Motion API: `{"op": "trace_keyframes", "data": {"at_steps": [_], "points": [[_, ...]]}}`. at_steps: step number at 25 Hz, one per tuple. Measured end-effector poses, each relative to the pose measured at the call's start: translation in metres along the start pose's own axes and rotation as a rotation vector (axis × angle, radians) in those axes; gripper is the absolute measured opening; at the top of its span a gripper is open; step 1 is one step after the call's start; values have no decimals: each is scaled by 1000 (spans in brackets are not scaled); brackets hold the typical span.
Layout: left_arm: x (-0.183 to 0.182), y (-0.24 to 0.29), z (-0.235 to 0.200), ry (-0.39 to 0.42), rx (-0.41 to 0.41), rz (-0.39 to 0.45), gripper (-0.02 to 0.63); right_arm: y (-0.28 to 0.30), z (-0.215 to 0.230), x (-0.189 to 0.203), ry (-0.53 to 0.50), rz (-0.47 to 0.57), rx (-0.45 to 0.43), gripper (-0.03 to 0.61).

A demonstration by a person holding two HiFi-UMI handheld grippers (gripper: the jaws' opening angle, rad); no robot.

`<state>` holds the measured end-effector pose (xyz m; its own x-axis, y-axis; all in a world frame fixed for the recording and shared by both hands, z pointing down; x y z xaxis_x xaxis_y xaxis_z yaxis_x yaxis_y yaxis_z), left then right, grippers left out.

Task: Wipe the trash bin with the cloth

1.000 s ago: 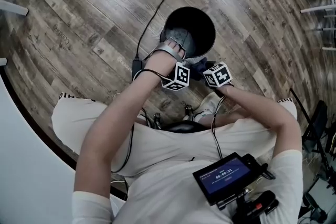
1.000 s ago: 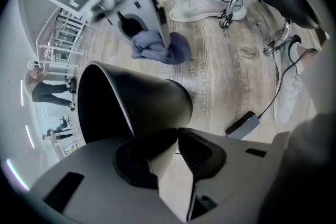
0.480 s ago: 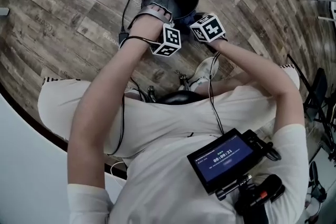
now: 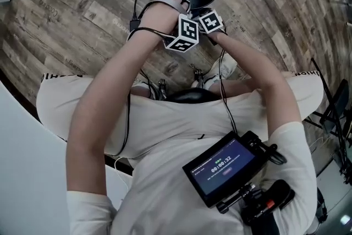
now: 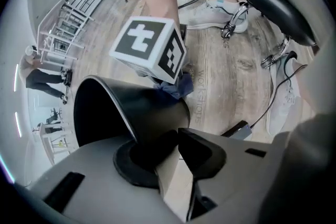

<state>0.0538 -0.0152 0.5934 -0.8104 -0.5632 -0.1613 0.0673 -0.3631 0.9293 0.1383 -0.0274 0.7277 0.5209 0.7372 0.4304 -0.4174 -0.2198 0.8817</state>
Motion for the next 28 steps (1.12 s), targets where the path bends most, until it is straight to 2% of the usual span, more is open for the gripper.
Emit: {"op": "trace_keyframes", "data": {"at_steps": [6,10,13,18,22,28], "points": [[1,0,-5,-7,-11,2,118,26,2,11,144,22,-3,97],[2,1,-5,-12,-18,2,118,24,2,7,137,24,-48,97],[2,2,-5,-7,-19,1,120,10,-1,4,114,20,-50,97],[1,1,-5,19,-25,4,120,-58,-17,-17,55,165,-90,97],[0,1,-1,48,-38,-7,118,-121,-35,-40,103,163,-123,97],[-1,1,-3,59,-46,-20,115,-198,-42,-67,194,162,-77,97]]}}
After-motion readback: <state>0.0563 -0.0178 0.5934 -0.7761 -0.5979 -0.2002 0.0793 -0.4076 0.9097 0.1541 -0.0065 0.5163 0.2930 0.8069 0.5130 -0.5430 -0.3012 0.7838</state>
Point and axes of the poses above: the fingertips, and each gripper's own axes: y forward along the fingers, z to its right, x out of its underside, the point moved 5 cm from there along -y, backward along the fingers
